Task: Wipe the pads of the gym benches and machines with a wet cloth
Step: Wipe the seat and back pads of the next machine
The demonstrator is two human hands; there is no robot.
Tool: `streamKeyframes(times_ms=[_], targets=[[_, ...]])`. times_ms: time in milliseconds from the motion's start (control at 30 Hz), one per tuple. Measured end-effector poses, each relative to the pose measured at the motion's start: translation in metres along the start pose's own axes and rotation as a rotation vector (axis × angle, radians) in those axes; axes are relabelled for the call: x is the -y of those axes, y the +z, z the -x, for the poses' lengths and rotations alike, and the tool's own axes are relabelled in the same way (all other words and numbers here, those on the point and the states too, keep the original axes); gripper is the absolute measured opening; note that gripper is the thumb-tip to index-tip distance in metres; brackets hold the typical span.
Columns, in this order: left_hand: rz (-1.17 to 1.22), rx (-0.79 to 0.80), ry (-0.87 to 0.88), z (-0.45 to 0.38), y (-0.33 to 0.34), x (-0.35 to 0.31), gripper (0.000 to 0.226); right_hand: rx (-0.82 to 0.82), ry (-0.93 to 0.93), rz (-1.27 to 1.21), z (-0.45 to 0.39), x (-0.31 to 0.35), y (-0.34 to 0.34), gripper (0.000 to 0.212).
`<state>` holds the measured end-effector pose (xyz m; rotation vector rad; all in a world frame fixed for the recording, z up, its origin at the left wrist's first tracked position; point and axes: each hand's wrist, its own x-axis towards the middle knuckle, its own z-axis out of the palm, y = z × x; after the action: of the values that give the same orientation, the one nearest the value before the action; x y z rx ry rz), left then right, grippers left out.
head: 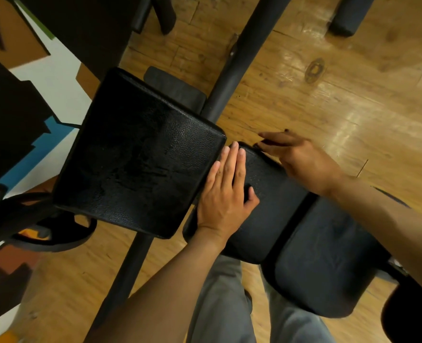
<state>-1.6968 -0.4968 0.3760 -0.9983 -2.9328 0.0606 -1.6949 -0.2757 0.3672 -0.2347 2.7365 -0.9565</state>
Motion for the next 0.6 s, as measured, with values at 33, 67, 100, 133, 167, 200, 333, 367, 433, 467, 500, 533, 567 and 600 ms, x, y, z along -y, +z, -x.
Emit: streamKeyframes(times_ms=[33,67,100,133,167,200,333,367,433,467,500,533,567,600], targets=[[0.000,-0.002,0.000,0.000,0.000,0.000,0.078,0.006,0.016,0.003,0.008,-0.006,0.000,0.060],[0.001,-0.005,0.002,0.000,0.001,0.000,0.078,0.014,0.025,-0.004,0.017,-0.010,0.000,0.062],[-0.001,-0.009,0.004,0.000,0.001,0.000,0.077,0.027,0.024,-0.017,0.025,-0.013,0.000,0.063],[-0.004,-0.012,0.004,0.000,0.001,0.000,0.077,0.041,0.015,-0.036,0.031,-0.015,0.002,0.063],[-0.003,-0.014,0.004,0.000,0.000,-0.001,0.077,0.045,-0.001,-0.059,0.034,-0.017,0.003,0.062],[0.000,-0.013,0.004,0.000,0.000,-0.001,0.077,0.035,-0.016,-0.082,0.034,-0.018,0.002,0.058],[-0.003,-0.017,0.001,0.000,0.000,-0.001,0.078,-0.047,-0.100,0.021,0.017,-0.023,-0.001,0.052],[-0.001,-0.019,0.002,0.000,0.000,-0.001,0.077,-0.051,-0.113,0.056,0.011,-0.022,-0.002,0.054],[0.004,-0.025,0.001,0.000,0.000,-0.001,0.077,-0.051,-0.140,0.079,-0.003,-0.017,-0.002,0.055],[0.006,-0.028,-0.001,0.000,0.000,-0.001,0.077,-0.053,-0.152,0.073,-0.011,-0.012,-0.002,0.052],[0.008,-0.030,-0.002,0.000,0.000,-0.001,0.077,-0.059,-0.160,0.058,-0.018,-0.004,-0.001,0.049],[0.010,-0.031,-0.002,0.000,0.000,-0.001,0.077,-0.071,-0.165,0.038,-0.024,0.003,-0.001,0.045],[0.012,-0.030,0.000,0.000,0.001,-0.001,0.077,-0.083,-0.166,0.016,-0.028,0.009,-0.001,0.043],[0.013,-0.030,0.000,0.000,0.001,-0.001,0.077,-0.086,-0.158,-0.003,-0.029,0.012,-0.001,0.045]])
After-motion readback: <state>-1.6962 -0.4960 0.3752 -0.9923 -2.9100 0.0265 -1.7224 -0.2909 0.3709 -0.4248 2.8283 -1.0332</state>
